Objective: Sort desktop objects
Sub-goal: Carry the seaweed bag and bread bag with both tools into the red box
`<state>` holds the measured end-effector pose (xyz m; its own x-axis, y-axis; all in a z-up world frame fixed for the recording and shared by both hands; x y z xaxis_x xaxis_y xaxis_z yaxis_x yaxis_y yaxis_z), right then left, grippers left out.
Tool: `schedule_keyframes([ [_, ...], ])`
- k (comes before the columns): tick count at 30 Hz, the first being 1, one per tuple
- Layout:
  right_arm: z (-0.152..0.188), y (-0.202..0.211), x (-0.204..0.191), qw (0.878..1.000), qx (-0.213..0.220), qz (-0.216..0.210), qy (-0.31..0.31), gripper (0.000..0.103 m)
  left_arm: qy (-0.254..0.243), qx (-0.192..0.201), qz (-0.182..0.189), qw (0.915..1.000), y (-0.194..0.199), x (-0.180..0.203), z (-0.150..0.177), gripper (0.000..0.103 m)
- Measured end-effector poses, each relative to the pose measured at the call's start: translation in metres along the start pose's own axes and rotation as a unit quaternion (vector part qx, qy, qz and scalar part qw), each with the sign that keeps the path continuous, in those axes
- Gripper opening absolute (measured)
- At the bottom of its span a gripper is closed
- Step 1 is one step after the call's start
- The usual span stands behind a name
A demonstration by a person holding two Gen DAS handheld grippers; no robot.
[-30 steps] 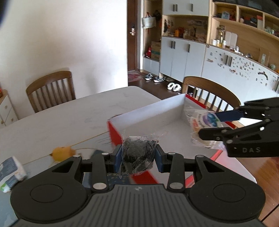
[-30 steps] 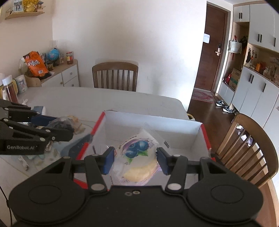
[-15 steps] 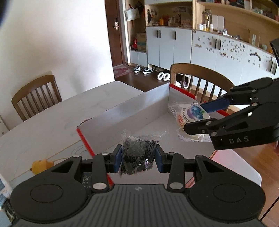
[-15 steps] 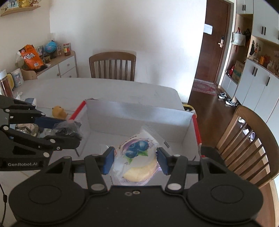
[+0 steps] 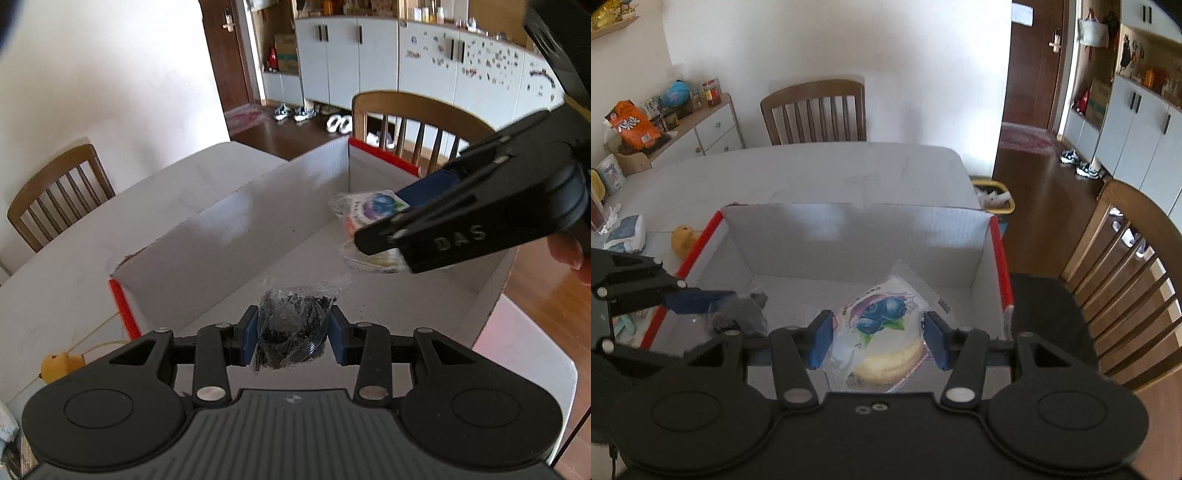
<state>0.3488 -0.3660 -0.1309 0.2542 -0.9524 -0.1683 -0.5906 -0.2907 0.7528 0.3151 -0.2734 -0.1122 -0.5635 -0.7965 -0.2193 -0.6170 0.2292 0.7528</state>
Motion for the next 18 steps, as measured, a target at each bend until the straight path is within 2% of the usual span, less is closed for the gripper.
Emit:
schedule_keyframes([
  [8, -0.004, -0.028, 0.001, 0.998, -0.048, -0.015, 0.027, 0.053, 0.009, -0.051, 0.012, 0.9986, -0.027, -0.001, -0.005, 0.038],
  [13, -0.001, -0.046, 0.003, 0.996, -0.082, -0.007, 0.036, 0.053, 0.005, -0.086, 0.021, 0.9961, -0.042, 0.000, -0.003, 0.038],
  [18, 0.003, -0.056, 0.001, 0.994, -0.097, 0.004, 0.051, 0.053, 0.013, -0.111, 0.023, 0.9935, -0.053, -0.004, -0.001, 0.038],
])
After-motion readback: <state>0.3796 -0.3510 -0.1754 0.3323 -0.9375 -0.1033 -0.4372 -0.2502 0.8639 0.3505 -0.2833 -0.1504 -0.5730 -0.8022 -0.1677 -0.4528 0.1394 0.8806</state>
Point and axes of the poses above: each gripper's, at about its wrist camera, not at the fingertips, and y roughly against the way its jaws point, x to its right, z to its underside, the point moved 7 cm from there along -y, roughly the way its jaws point, and after that the axes turned 8 degrees about -y, right-handed, at the moved point
